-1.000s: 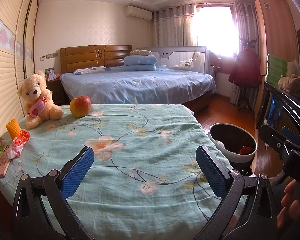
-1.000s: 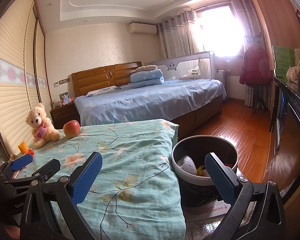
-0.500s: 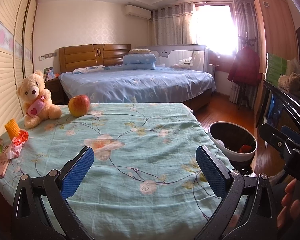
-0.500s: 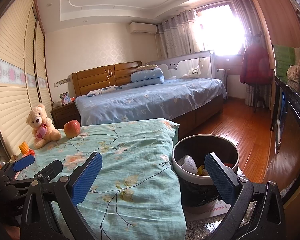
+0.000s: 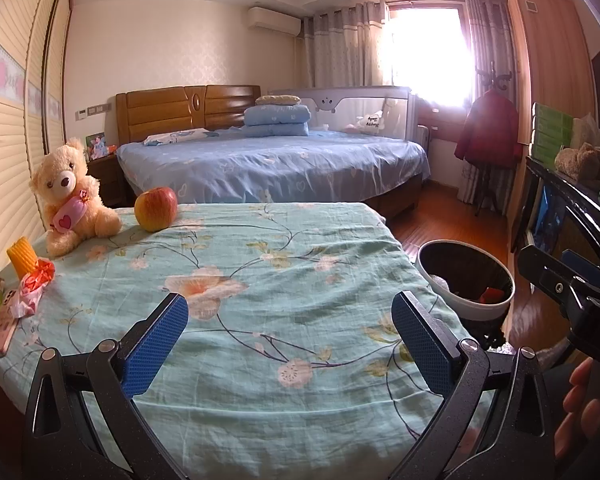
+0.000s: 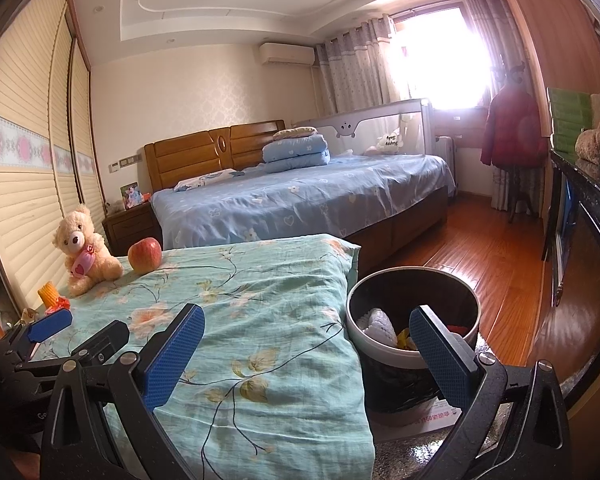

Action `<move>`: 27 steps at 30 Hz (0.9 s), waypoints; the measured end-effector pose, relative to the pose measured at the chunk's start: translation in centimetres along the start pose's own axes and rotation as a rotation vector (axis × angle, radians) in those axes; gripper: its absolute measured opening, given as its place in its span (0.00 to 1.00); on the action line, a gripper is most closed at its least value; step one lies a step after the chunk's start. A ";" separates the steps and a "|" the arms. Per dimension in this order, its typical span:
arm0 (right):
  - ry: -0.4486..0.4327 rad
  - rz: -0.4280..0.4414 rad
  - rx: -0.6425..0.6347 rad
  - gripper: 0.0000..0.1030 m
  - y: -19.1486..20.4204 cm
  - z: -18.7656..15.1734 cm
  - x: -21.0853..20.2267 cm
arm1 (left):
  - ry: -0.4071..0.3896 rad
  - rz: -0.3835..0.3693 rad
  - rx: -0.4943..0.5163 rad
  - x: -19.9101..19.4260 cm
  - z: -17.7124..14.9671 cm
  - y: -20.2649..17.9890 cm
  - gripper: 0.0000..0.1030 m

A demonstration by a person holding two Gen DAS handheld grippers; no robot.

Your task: Collect trash

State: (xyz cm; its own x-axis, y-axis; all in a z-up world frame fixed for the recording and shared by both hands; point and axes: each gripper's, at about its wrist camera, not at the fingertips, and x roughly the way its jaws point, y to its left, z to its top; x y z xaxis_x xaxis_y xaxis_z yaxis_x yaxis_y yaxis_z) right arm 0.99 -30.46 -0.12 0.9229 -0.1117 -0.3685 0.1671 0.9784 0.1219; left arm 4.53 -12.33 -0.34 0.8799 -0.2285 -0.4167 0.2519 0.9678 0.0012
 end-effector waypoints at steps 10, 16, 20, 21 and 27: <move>0.006 0.006 -0.002 1.00 0.6 -0.6 -0.2 | 0.008 0.002 -0.005 0.3 -0.1 0.4 1.00; 0.015 0.012 -0.004 1.00 0.8 -0.6 0.2 | 0.012 0.009 -0.011 0.3 -0.1 0.9 1.00; 0.019 0.014 -0.005 1.00 1.0 -0.5 0.2 | 0.017 0.009 -0.014 0.4 0.0 1.1 1.00; 0.019 0.013 -0.005 1.00 0.9 -0.5 0.3 | 0.019 0.009 -0.016 0.4 0.0 1.2 1.00; 0.039 0.012 -0.002 1.00 1.1 -0.7 0.6 | 0.033 0.010 -0.020 0.7 0.0 1.5 1.00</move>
State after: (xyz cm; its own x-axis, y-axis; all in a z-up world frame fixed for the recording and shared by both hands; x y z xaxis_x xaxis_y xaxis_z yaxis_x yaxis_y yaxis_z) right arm 1.45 -29.36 -0.86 0.9107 -0.0931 -0.4025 0.1554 0.9799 0.1249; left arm 5.56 -11.04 -0.63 0.8685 -0.2159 -0.4463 0.2352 0.9719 -0.0124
